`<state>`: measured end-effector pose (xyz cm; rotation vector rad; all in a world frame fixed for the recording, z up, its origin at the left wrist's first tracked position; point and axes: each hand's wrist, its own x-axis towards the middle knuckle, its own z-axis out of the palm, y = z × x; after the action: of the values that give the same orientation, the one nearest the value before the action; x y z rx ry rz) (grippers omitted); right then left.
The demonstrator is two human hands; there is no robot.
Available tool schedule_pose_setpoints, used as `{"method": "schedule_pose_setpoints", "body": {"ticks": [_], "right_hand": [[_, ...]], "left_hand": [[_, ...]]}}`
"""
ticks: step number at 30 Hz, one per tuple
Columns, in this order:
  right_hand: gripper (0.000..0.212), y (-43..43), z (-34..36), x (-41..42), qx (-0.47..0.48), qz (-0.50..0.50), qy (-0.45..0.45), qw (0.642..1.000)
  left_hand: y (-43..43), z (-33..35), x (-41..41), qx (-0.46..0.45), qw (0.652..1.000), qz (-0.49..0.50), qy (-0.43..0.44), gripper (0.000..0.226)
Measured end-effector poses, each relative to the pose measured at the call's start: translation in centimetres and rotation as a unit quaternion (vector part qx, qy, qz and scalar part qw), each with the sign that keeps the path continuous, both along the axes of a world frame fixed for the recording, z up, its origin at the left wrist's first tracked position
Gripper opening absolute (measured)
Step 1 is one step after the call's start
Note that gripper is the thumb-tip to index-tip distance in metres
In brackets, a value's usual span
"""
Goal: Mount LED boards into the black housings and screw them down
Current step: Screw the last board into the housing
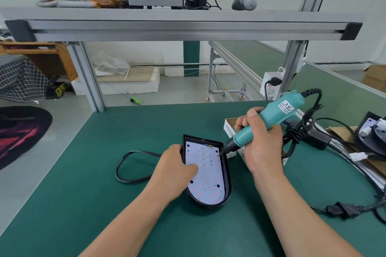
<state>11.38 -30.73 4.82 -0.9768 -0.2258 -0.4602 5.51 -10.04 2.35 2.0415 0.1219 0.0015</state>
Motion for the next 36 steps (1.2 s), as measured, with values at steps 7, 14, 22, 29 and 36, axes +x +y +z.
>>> {"method": "schedule_pose_setpoints", "body": {"ticks": [7, 14, 22, 29, 36], "right_hand": [[0.011, 1.0, 0.5, -0.3, -0.169, 0.03, -0.068, 0.983], [0.011, 2.1, 0.6, -0.2, -0.226, 0.059, -0.084, 0.969], [0.015, 1.9, 0.6, 0.5, -0.201, 0.087, -0.052, 0.974], [0.009, 0.3, 0.2, 0.6, -0.082, 0.098, -0.009, 0.992], [0.019, 0.0, 1.7, 0.0, 0.01, 0.091, -0.027, 0.995]], "left_hand": [[-0.2, 0.2, 0.1, -0.002, 1.0, 0.0, 0.001, 0.03], [-0.2, 0.2, 0.0, -0.01, 1.0, 0.011, 0.001, 0.03], [-0.3, 0.4, 0.0, -0.006, 1.0, 0.005, 0.006, 0.031], [-0.1, 0.5, 0.1, 0.018, 1.0, 0.009, 0.012, 0.028], [-0.1, 0.8, -0.2, 0.009, 1.0, -0.005, 0.015, 0.025]]}}
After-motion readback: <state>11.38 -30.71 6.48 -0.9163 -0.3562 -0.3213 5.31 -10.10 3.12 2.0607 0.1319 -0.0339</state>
